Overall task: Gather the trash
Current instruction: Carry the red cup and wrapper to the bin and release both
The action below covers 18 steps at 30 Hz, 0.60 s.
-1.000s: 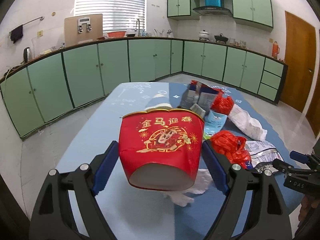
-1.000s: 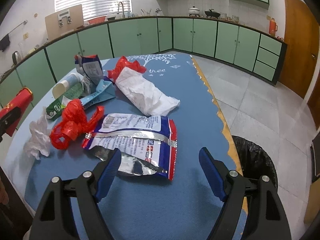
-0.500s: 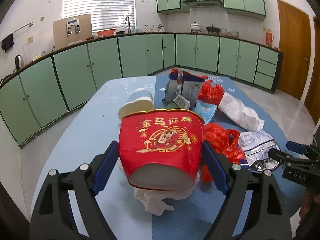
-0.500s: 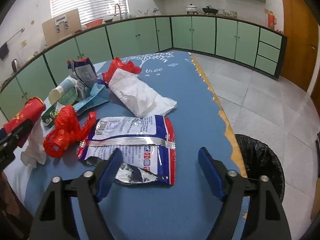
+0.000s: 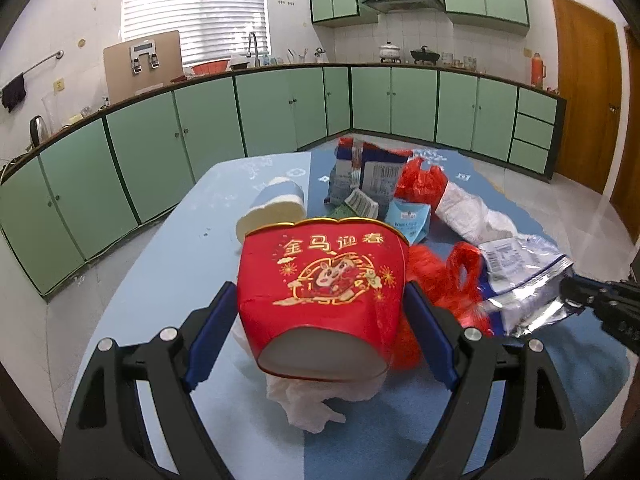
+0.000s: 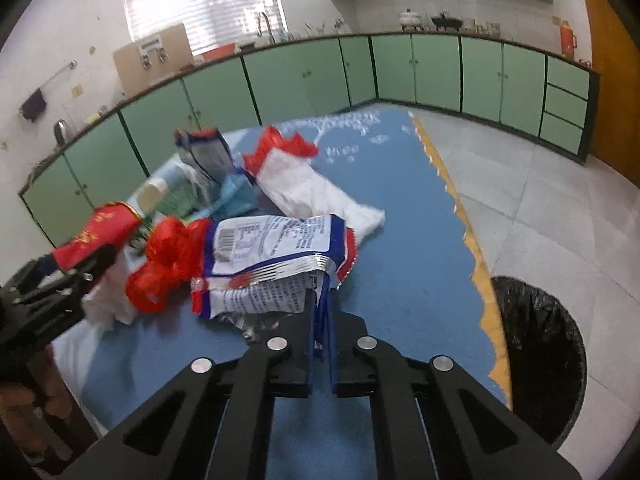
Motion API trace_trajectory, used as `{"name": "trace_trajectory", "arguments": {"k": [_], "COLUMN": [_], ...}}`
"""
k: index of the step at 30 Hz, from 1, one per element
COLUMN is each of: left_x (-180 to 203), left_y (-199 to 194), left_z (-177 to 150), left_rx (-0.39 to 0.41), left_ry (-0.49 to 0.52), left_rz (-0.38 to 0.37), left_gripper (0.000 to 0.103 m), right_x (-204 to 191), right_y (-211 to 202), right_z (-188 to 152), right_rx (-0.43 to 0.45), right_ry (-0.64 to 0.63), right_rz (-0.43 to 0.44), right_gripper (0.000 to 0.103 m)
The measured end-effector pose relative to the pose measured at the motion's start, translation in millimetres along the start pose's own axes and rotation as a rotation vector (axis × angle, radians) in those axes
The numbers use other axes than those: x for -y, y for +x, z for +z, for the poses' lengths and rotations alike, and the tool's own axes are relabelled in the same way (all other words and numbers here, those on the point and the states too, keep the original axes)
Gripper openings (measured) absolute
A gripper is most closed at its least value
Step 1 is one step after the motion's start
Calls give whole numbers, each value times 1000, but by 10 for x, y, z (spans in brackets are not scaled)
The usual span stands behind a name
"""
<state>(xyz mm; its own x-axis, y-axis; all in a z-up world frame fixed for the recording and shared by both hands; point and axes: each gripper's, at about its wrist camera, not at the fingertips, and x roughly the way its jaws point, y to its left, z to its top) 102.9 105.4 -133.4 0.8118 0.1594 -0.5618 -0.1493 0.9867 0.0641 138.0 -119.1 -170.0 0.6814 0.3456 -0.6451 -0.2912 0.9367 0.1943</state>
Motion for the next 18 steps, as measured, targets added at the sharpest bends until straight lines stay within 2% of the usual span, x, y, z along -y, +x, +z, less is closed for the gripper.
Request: {"name": "trace_trajectory", "arguments": {"k": [4, 8, 18], "left_x": [51, 162, 764], "left_y": [-116, -208, -283], "left_z": [89, 163, 278], "left_rx": [32, 60, 91], "left_ry": [1, 13, 78], "left_rz": [-17, -48, -192], "left_gripper": [81, 81, 81], "right_x": [-17, 48, 523], "right_y": [-246, -459, -857], "right_z": [86, 148, 172], "right_rx": [49, 94, 164], "right_ry": [-12, -8, 78], "right_rz": [2, -45, -155], "right_gripper": [5, 5, 5]}}
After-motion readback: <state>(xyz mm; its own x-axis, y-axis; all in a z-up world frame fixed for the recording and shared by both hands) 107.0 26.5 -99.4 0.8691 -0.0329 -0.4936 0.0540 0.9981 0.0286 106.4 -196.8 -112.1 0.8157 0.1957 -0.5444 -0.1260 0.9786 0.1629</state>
